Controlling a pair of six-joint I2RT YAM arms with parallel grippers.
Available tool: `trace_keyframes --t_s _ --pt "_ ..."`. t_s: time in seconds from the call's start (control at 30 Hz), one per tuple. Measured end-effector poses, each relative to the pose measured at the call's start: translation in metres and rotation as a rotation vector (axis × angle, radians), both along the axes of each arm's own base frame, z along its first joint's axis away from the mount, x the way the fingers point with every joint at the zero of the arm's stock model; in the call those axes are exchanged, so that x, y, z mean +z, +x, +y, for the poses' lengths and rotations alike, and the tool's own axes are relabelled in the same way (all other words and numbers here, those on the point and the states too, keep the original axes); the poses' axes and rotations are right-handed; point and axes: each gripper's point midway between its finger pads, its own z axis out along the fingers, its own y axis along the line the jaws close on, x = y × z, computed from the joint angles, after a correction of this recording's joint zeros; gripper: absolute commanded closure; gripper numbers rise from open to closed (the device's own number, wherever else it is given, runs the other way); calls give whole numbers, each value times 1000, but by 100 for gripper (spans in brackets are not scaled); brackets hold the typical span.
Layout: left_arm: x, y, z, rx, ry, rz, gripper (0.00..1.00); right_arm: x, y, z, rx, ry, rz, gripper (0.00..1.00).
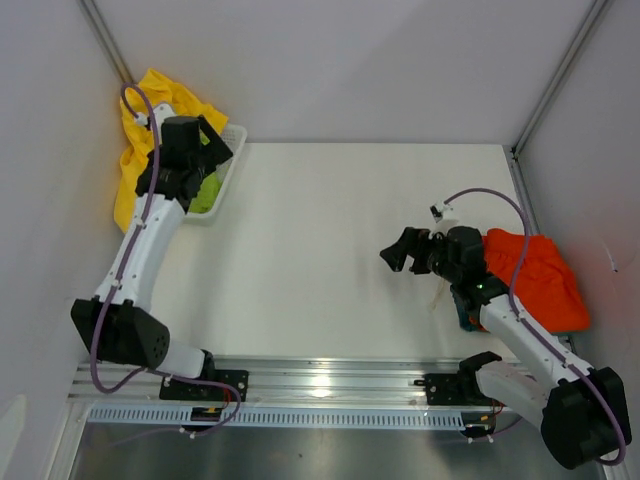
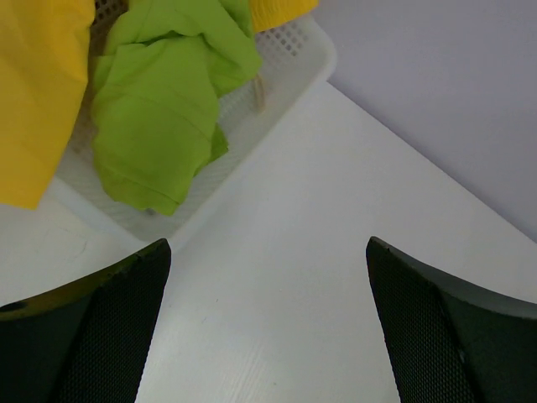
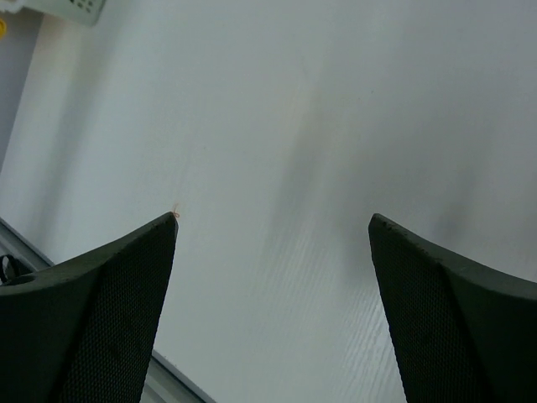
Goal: Fold and stack the shorts
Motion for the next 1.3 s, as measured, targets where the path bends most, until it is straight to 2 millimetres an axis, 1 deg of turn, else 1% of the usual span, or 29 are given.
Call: trace_keyframes --t_s 0.1,0.23,0.3,0.37,0.43,0.53,0.57,0.63,0.77,0.83,0.9,0.93,0.97,1.03,1.07,1.1,1.2,1.3 --pt "-1 23 23 69 -9 28 2 -12 -8 12 31 -17 -13 5" --pt "-18 48 44 134 -8 88 2 -16 -13 24 56 -18 -59 5" --pt "-32 60 51 161 -14 125 2 -19 -14 28 60 -23 -80 5" --pt "-54 68 57 186 -21 179 2 -24 -16 31 59 -30 -86 5" --pt "-80 74 63 209 -28 237 2 -29 -18 33 65 -43 -90 5" --pt "-119 77 75 246 -33 326 2 -30 -19 38 68 -57 -109 5" --pt "-133 77 80 257 -34 357 5 -29 -19 38 67 -58 -116 5" --pt "-156 77 91 277 -38 406 5 -28 -18 40 66 -61 -129 5" --pt "-191 77 108 300 -65 475 6 -29 -15 38 58 -71 -139 5" --pt "-203 78 111 297 -79 500 8 -29 -15 38 55 -75 -141 5" --pt "-212 87 115 295 -97 510 16 -30 -15 37 51 -77 -143 5" --pt "-216 93 117 291 -103 517 22 -30 -15 36 48 -78 -143 5" --pt "-220 99 117 283 -106 517 45 -30 -14 36 45 -78 -146 5" --pt "-228 104 115 264 -117 525 71 -30 -15 34 39 -77 -151 5" --pt "-232 104 114 257 -116 533 92 -31 -16 33 37 -78 -151 5" --pt "-233 104 113 253 -121 536 99 -32 -17 32 36 -79 -151 5" --pt "-230 106 112 233 -122 527 100 -35 -19 31 35 -81 -149 5" --pt "-217 108 110 224 -123 499 100 -36 -19 30 35 -82 -147 5"
